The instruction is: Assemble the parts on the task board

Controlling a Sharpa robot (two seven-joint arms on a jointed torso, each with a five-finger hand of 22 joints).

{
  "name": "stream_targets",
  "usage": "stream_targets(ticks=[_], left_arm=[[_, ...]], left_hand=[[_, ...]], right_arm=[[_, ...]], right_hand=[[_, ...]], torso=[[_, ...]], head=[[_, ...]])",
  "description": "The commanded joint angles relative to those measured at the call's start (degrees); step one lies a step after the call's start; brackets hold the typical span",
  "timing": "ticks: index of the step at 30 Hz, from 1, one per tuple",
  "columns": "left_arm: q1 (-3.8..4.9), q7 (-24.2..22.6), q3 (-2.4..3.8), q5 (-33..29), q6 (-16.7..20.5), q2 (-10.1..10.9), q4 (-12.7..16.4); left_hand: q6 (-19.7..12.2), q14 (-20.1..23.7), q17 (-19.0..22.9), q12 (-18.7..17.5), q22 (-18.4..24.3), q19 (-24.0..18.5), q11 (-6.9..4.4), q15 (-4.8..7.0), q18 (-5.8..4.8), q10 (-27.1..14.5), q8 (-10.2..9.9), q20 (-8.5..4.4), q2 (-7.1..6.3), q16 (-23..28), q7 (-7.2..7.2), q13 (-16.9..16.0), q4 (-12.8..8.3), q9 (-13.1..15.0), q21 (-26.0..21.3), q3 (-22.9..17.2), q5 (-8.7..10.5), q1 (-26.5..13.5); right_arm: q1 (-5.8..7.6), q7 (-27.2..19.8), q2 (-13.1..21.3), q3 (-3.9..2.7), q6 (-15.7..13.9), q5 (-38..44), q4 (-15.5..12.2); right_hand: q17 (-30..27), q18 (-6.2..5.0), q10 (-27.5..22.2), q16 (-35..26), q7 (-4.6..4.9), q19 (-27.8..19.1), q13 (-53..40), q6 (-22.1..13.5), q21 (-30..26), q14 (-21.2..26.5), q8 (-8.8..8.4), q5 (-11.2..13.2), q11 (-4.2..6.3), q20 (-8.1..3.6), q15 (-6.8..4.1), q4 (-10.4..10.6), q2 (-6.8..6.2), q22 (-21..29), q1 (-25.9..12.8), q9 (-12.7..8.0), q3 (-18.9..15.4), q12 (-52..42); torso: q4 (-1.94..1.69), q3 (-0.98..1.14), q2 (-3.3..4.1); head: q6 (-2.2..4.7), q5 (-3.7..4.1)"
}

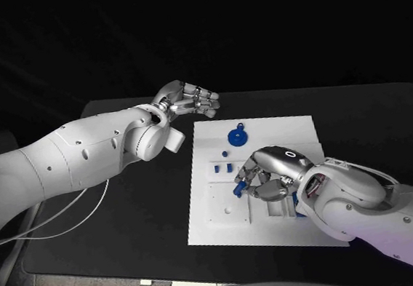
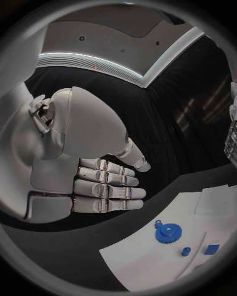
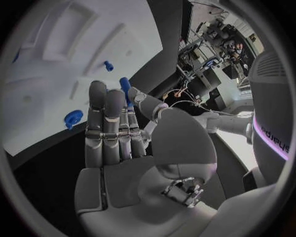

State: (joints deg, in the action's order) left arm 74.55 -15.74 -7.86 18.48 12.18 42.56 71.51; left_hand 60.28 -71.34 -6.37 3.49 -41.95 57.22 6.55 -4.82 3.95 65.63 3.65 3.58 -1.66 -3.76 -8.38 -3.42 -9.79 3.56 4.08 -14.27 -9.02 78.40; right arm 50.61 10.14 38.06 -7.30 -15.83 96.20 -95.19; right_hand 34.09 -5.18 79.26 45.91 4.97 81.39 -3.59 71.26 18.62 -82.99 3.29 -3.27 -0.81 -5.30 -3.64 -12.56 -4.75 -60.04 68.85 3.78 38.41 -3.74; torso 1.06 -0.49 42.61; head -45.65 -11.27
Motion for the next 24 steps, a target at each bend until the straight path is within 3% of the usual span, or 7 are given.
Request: stream_targets(ticks=[1,6,10,24], left_arm=[[0.06,-0.55,0.05,-0.26,-0.64,-0.22,0.13],[0.06,-0.56,0.05,-0.26,-0.7,-0.3,0.26],[0.05,-0.57,0.05,-0.26,-0.74,-0.32,0.3],[0.05,-0.51,0.05,-0.26,-0.89,-0.36,0.34]], left_hand=[[-0.27,-0.16,-0.09,-0.12,0.03,0.25,0.11,0.14,-0.34,0.34,-0.04,-0.04,-0.01,0.1,0.15,0.07,0.27,0.03,0.21,0.0,0.06,-0.36],[-0.27,-0.16,-0.09,-0.12,0.03,0.25,0.11,0.14,-0.34,0.34,-0.04,-0.04,-0.01,0.1,0.15,0.07,0.27,0.03,0.21,0.0,0.06,-0.36],[-0.27,-0.12,-0.1,-0.12,0.01,0.28,0.12,0.12,-0.29,0.32,-0.03,-0.02,0.04,0.1,0.15,0.07,0.28,0.03,0.21,0.01,0.07,-0.35],[-0.27,-0.12,-0.1,-0.12,0.01,0.28,0.12,0.12,-0.29,0.32,-0.03,-0.02,0.04,0.1,0.15,0.07,0.28,0.03,0.21,0.01,0.07,-0.35]], right_arm=[[-0.03,-0.59,-0.6,0.74,1.12,5.77,-0.24],[-0.06,0.09,-1.79,2.73,0.78,8.46,-0.32],[-0.16,0.66,-2.6,3.58,0.58,10.28,0.22],[-1.23,1.15,-5.22,4.37,0.46,12.94,2.57]], right_hand=[[0.1,-0.02,0.38,0.04,-0.66,0.45,0.05,1.33,-0.34,-0.05,0.41,0.28,0.02,-0.11,-0.46,-0.1,0.43,-0.14,0.46,0.33,0.16,0.28],[0.19,-0.01,0.46,0.06,-0.67,0.48,0.05,1.39,-0.3,-0.07,0.41,0.32,0.05,-0.16,-0.5,-0.08,0.31,-0.35,0.58,0.32,0.26,0.28],[0.26,-0.03,0.48,0.06,-0.68,0.46,0.06,1.46,-0.26,-0.07,0.4,0.33,0.04,-0.2,-0.51,-0.13,0.15,-0.56,0.71,0.31,0.49,0.28],[0.45,-0.07,0.59,0.1,-0.71,0.46,0.06,1.55,-0.17,-0.09,0.4,0.39,0.07,-0.24,-0.55,-0.06,-0.06,-1.03,0.81,0.29,0.88,0.29]], torso=[[-0.01,0.06,0.03],[-0.03,0.05,0.04],[-0.05,0.03,0.04],[-0.1,0.07,0.08]], head=[[-0.21,-0.29],[-0.25,-0.38],[-0.4,-0.51],[-0.82,-0.72]])
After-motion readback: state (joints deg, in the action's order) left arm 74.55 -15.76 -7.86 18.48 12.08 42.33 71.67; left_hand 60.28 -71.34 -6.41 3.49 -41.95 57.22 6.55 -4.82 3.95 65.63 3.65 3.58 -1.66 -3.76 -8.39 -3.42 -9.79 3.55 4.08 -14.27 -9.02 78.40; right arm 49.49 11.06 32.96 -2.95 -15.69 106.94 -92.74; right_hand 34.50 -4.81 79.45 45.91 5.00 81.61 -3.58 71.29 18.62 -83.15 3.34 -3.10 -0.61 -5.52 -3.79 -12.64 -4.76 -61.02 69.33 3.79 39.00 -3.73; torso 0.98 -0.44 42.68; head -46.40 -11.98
